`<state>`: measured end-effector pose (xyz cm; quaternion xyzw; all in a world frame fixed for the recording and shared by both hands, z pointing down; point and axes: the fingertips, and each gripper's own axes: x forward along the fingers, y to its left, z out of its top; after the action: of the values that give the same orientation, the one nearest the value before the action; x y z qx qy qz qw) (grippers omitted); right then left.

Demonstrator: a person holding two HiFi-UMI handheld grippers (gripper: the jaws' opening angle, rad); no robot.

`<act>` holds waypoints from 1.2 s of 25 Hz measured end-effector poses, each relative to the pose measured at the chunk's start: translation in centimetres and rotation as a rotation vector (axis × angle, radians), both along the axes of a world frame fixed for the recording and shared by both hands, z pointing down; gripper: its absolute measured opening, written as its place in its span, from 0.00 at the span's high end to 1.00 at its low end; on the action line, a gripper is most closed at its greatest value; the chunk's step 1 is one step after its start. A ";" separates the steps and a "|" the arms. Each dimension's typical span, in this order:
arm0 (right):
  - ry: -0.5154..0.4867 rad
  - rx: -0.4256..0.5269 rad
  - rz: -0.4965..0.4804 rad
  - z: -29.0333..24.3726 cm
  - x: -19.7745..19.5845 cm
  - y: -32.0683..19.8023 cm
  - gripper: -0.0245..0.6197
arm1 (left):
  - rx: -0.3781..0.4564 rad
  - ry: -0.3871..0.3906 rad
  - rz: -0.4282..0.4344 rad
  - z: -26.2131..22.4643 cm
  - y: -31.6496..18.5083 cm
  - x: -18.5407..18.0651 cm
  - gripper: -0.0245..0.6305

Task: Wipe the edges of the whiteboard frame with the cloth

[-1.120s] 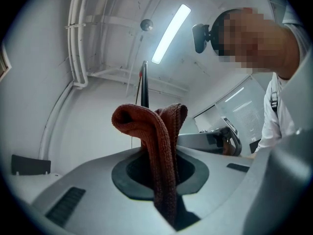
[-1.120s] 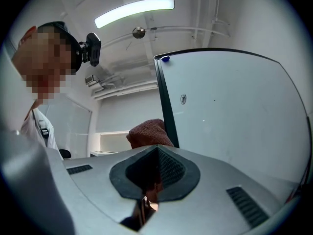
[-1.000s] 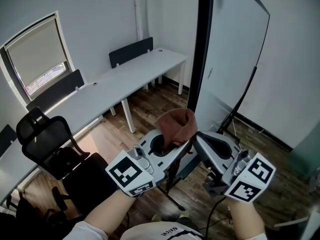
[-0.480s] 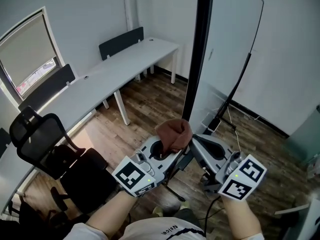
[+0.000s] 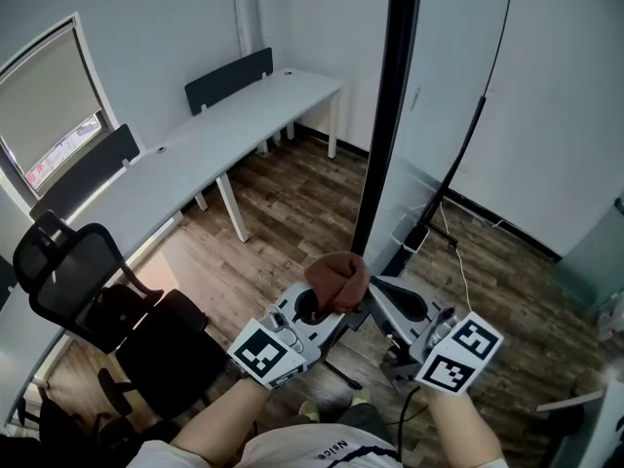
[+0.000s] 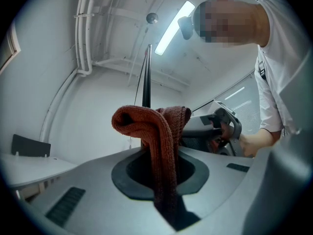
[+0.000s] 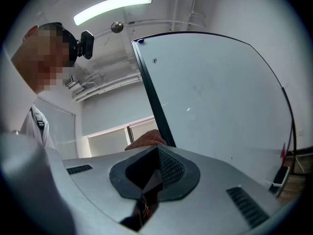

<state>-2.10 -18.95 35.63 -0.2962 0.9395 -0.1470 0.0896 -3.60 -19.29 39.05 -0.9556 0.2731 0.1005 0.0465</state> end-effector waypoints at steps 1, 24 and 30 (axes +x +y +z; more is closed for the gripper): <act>0.000 -0.005 0.002 0.3 0.0 -0.1 0.96 | -0.002 -0.005 0.000 0.3 -0.1 0.0 0.87; 0.025 -0.055 0.065 4.4 0.6 0.6 0.96 | -0.031 -0.021 -0.011 4.0 0.9 0.4 0.87; 0.087 -0.033 0.144 5.1 2.4 1.8 0.96 | -0.059 -0.026 0.025 3.9 3.3 1.4 0.87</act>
<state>0.30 -17.19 40.76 -0.3707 0.9162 -0.1425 0.0544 -2.22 -16.02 42.97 -0.9611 0.2635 0.0803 0.0204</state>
